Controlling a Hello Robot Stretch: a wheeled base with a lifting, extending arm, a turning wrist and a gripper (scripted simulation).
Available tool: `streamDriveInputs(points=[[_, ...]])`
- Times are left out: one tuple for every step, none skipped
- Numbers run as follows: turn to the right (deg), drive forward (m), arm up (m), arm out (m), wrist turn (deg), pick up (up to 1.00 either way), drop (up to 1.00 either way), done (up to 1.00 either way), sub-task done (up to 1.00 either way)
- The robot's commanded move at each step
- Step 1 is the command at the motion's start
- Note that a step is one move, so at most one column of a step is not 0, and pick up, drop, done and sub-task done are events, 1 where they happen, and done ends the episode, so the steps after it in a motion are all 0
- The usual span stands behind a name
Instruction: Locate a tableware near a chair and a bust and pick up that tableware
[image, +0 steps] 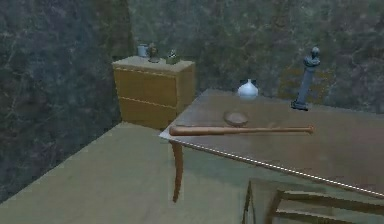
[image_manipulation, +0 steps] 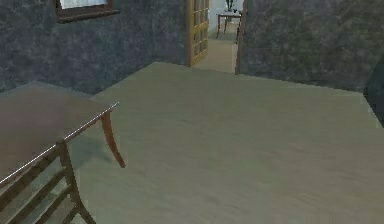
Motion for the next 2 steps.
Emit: streamDriveInputs(points=[[0.0,0.45,0.00,0.00,0.0,0.00,0.00,0.00,0.00],[-45.0,0.00,0.00,0.00,0.0,0.00,0.00,0.00,0.00]])
